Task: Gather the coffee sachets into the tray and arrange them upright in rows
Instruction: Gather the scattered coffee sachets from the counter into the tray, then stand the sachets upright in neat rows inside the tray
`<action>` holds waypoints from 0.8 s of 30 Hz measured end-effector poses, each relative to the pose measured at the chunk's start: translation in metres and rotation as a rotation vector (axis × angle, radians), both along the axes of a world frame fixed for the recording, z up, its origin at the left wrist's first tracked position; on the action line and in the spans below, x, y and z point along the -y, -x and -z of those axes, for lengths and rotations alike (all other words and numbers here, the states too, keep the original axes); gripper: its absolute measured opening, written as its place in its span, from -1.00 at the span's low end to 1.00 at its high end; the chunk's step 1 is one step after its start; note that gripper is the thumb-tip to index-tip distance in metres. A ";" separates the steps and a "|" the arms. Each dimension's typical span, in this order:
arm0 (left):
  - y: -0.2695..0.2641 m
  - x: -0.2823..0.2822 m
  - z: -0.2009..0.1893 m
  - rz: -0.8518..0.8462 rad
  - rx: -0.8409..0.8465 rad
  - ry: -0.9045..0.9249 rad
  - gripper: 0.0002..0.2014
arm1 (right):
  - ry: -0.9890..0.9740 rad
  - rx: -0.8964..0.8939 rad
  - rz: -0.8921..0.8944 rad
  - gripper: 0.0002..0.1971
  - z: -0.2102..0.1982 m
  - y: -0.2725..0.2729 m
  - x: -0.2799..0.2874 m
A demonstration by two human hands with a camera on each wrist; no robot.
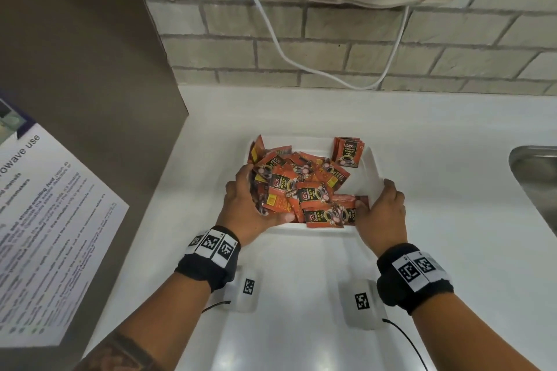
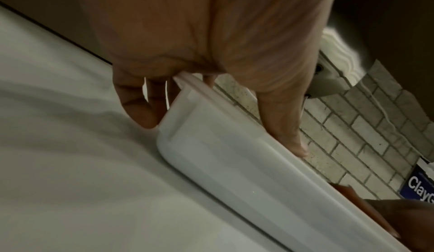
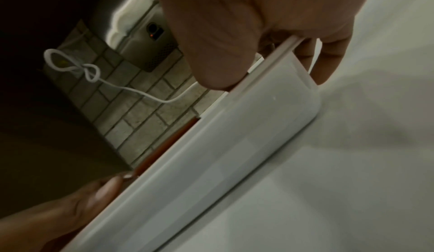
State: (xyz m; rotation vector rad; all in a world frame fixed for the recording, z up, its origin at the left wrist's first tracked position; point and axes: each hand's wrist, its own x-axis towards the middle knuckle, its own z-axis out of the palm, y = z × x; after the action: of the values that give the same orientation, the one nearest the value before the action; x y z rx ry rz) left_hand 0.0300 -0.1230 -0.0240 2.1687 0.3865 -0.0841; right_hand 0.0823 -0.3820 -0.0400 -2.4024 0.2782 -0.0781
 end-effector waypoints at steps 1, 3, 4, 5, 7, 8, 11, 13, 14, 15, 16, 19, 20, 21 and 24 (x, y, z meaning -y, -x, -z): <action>0.004 -0.002 -0.001 0.000 0.002 -0.005 0.33 | -0.007 0.007 -0.001 -0.36 -0.001 0.004 -0.001; 0.015 -0.018 0.001 -0.044 -0.011 -0.007 0.30 | -0.012 0.000 -0.034 -0.37 0.002 0.009 -0.016; 0.017 -0.018 0.000 -0.058 -0.004 -0.015 0.26 | -0.009 -0.001 -0.038 -0.38 0.000 0.012 -0.016; 0.019 -0.020 0.000 -0.067 -0.002 -0.027 0.21 | -0.008 -0.004 -0.043 -0.39 -0.001 0.015 -0.017; 0.023 -0.023 -0.002 -0.084 -0.001 -0.058 0.12 | -0.008 -0.014 -0.045 -0.40 -0.003 0.019 -0.020; 0.025 -0.025 -0.002 -0.091 -0.001 -0.068 0.08 | -0.009 -0.025 -0.045 -0.39 -0.004 0.021 -0.023; 0.027 -0.030 -0.002 -0.105 -0.001 -0.075 0.00 | -0.018 -0.054 -0.029 -0.38 -0.008 0.028 -0.029; 0.028 -0.032 -0.001 -0.111 -0.003 -0.080 -0.04 | -0.026 -0.068 -0.019 -0.38 -0.008 0.034 -0.032; 0.029 -0.033 0.000 -0.113 -0.005 -0.081 -0.06 | -0.030 -0.074 -0.011 -0.38 -0.008 0.036 -0.032; 0.029 -0.034 0.000 -0.112 -0.005 -0.083 -0.07 | -0.036 -0.080 -0.004 -0.38 -0.009 0.037 -0.033; 0.029 -0.035 0.001 -0.112 -0.004 -0.082 -0.08 | -0.038 -0.084 -0.003 -0.38 -0.009 0.039 -0.034; 0.028 -0.036 0.005 -0.131 0.008 -0.092 -0.09 | 0.045 -0.038 0.001 -0.34 -0.013 0.043 -0.037; 0.027 -0.036 0.006 -0.138 0.029 -0.110 -0.10 | 0.092 0.012 -0.015 -0.32 -0.015 0.045 -0.039; 0.026 -0.036 0.006 -0.140 0.061 -0.137 -0.11 | 0.126 0.069 -0.052 -0.31 -0.018 0.047 -0.041; 0.021 -0.036 0.006 -0.085 0.167 -0.234 -0.17 | 0.154 0.060 -0.208 -0.33 -0.021 0.051 -0.056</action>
State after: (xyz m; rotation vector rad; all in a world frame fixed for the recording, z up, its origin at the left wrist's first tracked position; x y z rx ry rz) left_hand 0.0095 -0.0869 -0.0298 2.3644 0.4077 0.1975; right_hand 0.0317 -0.3257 -0.0194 -2.5617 -0.0071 -0.0783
